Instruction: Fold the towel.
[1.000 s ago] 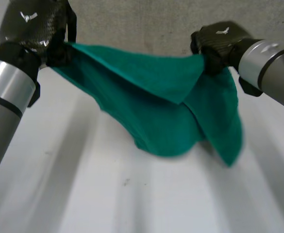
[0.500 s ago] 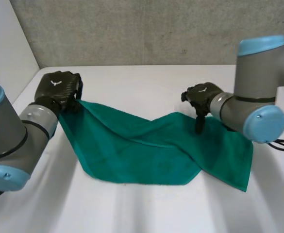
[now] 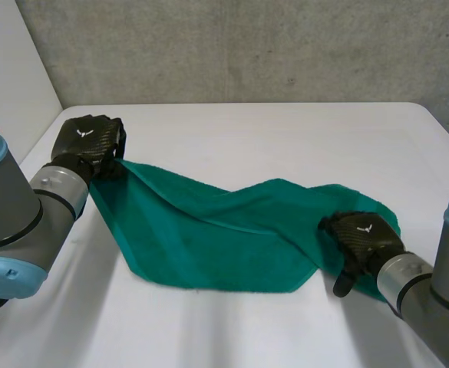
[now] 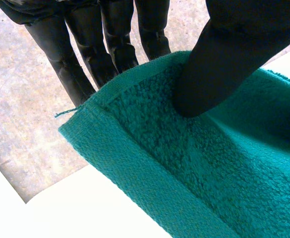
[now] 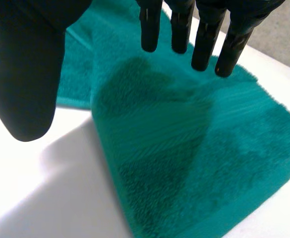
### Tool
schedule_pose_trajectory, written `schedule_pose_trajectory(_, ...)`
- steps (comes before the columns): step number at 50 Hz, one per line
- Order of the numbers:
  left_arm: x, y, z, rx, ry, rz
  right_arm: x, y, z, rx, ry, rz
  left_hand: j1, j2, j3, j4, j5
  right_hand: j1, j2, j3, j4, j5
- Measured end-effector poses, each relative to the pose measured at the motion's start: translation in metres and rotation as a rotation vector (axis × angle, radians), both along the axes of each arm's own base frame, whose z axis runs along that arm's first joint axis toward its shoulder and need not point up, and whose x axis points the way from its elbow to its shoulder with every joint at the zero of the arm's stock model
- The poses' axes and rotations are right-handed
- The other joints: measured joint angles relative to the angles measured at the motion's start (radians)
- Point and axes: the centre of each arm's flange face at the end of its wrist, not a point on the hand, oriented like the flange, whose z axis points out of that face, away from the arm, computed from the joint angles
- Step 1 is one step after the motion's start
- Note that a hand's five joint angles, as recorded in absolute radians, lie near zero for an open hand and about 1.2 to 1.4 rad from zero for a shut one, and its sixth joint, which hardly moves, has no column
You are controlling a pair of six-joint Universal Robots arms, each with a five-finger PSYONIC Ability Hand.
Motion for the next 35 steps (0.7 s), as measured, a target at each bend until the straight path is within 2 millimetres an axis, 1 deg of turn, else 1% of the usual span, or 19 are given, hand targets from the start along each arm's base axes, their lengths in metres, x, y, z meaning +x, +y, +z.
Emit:
schedule_pose_trajectory(3,0.000,0.000,0.000,0.001,0.000,0.001,0.001,-0.004,-0.011,0.005,0.004,-0.002,0.000,0.000,0.000,0.000,0.000,0.038,0.039,0.039,0.045,0.030)
schedule_pose_trajectory(4,0.000,0.000,0.000,0.001,0.000,0.001,0.001,-0.004,-0.011,0.005,0.004,-0.002,0.000,0.000,0.000,0.000,0.000,0.038,0.039,0.039,0.045,0.030)
schedule_pose_trajectory(6,0.000,0.001,-0.001,0.002,-0.001,0.002,0.002,-0.012,-0.021,-0.005,0.007,-0.010,0.000,0.000,0.000,0.000,0.000,0.325,0.370,0.364,0.347,0.315)
schedule_pose_trajectory(7,0.000,0.001,-0.001,0.002,-0.001,0.002,0.002,-0.012,-0.021,-0.005,0.007,-0.010,0.000,0.000,0.000,0.000,0.000,0.325,0.370,0.364,0.347,0.315)
schedule_pose_trajectory(9,0.000,0.001,-0.001,0.005,-0.002,0.002,0.002,-0.022,-0.025,-0.038,0.006,-0.029,0.000,0.000,0.000,0.000,0.000,0.644,0.790,0.772,0.778,0.731)
schedule_pose_trajectory(12,0.001,0.002,-0.002,0.009,-0.003,0.001,-0.002,-0.036,-0.021,-0.101,0.000,-0.058,0.000,0.000,0.000,0.000,0.000,0.726,0.889,0.882,0.895,0.850)
schedule_pose_trajectory(15,0.001,0.002,-0.003,0.011,-0.003,0.001,-0.006,-0.047,-0.013,-0.153,-0.002,-0.080,0.000,0.000,0.000,0.000,0.000,0.726,0.889,0.883,0.898,0.851)
schedule_pose_trajectory(18,0.001,0.003,-0.003,0.011,-0.002,0.002,-0.011,-0.057,0.001,-0.218,0.009,-0.097,0.000,0.000,0.000,0.000,0.000,0.726,0.889,0.883,0.898,0.853)
schedule_pose_trajectory(19,0.001,0.003,-0.003,0.011,-0.002,0.002,-0.012,-0.059,0.006,-0.234,0.013,-0.099,0.000,0.000,0.000,0.000,0.000,0.726,0.889,0.883,0.898,0.853)
schedule_pose_trajectory(20,0.001,0.003,-0.003,0.011,-0.002,0.002,-0.012,-0.059,0.006,-0.234,0.013,-0.099,0.000,0.000,0.000,0.000,0.000,0.726,0.889,0.883,0.898,0.853)
schedule_pose_trajectory(21,0.001,0.003,-0.002,0.011,-0.002,0.002,-0.013,-0.060,0.011,-0.252,0.021,-0.099,0.000,0.000,0.000,0.000,0.000,0.726,0.889,0.883,0.898,0.853)
schedule_pose_trajectory(22,0.001,0.003,-0.002,0.013,-0.003,0.003,-0.015,-0.062,0.021,-0.279,0.042,-0.096,0.000,0.000,0.000,0.000,0.000,0.727,0.889,0.883,0.898,0.858)
schedule_pose_trajectory(23,0.001,0.003,-0.002,0.013,-0.003,0.003,-0.015,-0.062,0.021,-0.279,0.042,-0.096,0.000,0.000,0.000,0.000,0.000,0.727,0.889,0.883,0.898,0.858)
schedule_pose_trajectory(24,0.002,0.004,-0.002,0.014,-0.003,0.003,-0.016,-0.062,0.026,-0.291,0.060,-0.091,0.000,0.000,0.000,0.000,0.000,0.727,0.889,0.883,0.898,0.858)
schedule_pose_trajectory(25,0.002,0.004,-0.003,0.018,-0.005,0.004,-0.019,-0.060,0.037,-0.300,0.108,-0.077,0.000,0.000,0.000,0.000,0.000,0.727,0.889,0.883,0.898,0.859)
schedule_pose_trajectory(27,0.004,0.005,-0.004,0.024,-0.009,0.007,-0.021,-0.057,0.044,-0.285,0.164,-0.058,0.000,0.000,0.000,0.000,0.000,0.726,0.889,0.883,0.898,0.859)
schedule_pose_trajectory(29,0.005,0.005,-0.005,0.029,-0.012,0.009,-0.022,-0.056,0.046,-0.274,0.186,-0.048,0.000,0.000,0.000,0.000,0.000,0.727,0.889,0.883,0.898,0.859)
schedule_pose_trajectory(33,0.009,0.008,-0.012,0.067,-0.028,0.015,-0.026,-0.047,0.056,-0.181,0.301,0.015,0.000,0.000,0.000,0.000,0.000,0.726,0.889,0.884,0.900,0.860)
schedule_pose_trajectory(35,0.011,0.010,-0.015,0.080,-0.033,0.015,-0.025,-0.047,0.059,-0.168,0.304,0.031,0.000,0.000,0.000,0.000,0.000,0.726,0.889,0.886,0.903,0.860)
